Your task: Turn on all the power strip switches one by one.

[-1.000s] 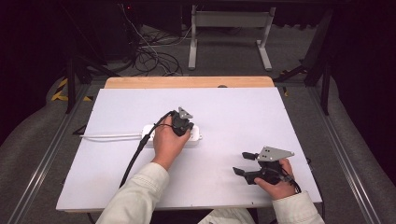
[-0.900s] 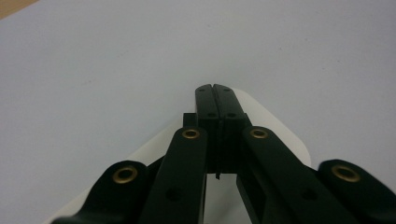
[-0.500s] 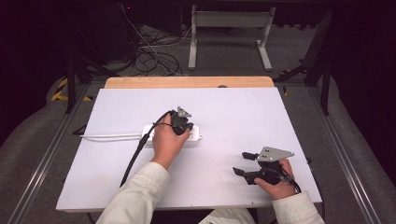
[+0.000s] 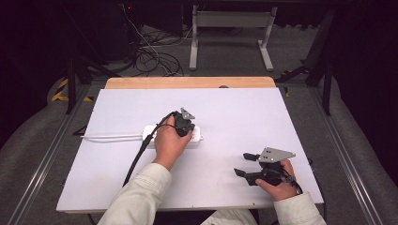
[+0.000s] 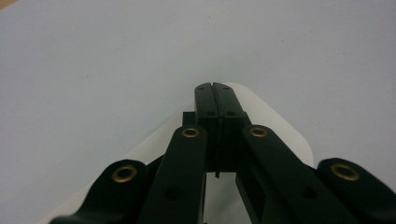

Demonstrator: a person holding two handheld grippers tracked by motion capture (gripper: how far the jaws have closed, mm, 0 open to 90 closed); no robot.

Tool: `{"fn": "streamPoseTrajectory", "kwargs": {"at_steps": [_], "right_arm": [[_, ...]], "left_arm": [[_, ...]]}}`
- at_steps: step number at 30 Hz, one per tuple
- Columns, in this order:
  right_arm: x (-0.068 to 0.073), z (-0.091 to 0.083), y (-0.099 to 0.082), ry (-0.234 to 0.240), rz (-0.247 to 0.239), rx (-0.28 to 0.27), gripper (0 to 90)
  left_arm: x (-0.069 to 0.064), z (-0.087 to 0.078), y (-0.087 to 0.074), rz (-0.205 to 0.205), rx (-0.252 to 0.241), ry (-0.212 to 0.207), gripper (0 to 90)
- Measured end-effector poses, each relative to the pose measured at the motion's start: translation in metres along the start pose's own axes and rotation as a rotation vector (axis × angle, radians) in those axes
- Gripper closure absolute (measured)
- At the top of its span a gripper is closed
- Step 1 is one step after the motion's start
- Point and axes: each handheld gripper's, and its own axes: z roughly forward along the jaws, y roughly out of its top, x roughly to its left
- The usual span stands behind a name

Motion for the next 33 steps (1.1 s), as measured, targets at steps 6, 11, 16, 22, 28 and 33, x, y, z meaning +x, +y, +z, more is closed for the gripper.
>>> {"fn": "streamPoseTrajectory", "kwargs": {"at_steps": [6,11,16,22,28,33], "right_arm": [[0.000,0.000,0.000,0.000,0.000,-0.001,30.4],[0.000,-0.001,0.000,0.002,0.000,-0.003,30.4],[-0.001,0.000,-0.001,0.002,0.007,-0.001,30.3],[-0.002,0.001,-0.001,-0.004,0.009,0.001,30.3],[-0.001,0.002,-0.001,-0.011,0.010,0.004,30.2],[-0.001,0.001,-0.001,-0.012,0.011,0.002,30.2]], "left_arm": [[-0.001,0.001,0.002,-0.016,0.018,0.004,90.0],[0.002,0.001,0.001,-0.031,0.013,-0.015,90.0],[0.008,-0.009,0.000,-0.051,-0.014,-0.037,90.0],[0.012,-0.040,0.003,-0.072,-0.138,-0.101,84.9],[0.014,-0.062,0.002,-0.043,-0.177,-0.111,80.9],[0.007,-0.074,-0.003,-0.023,-0.217,-0.145,70.3]]}}
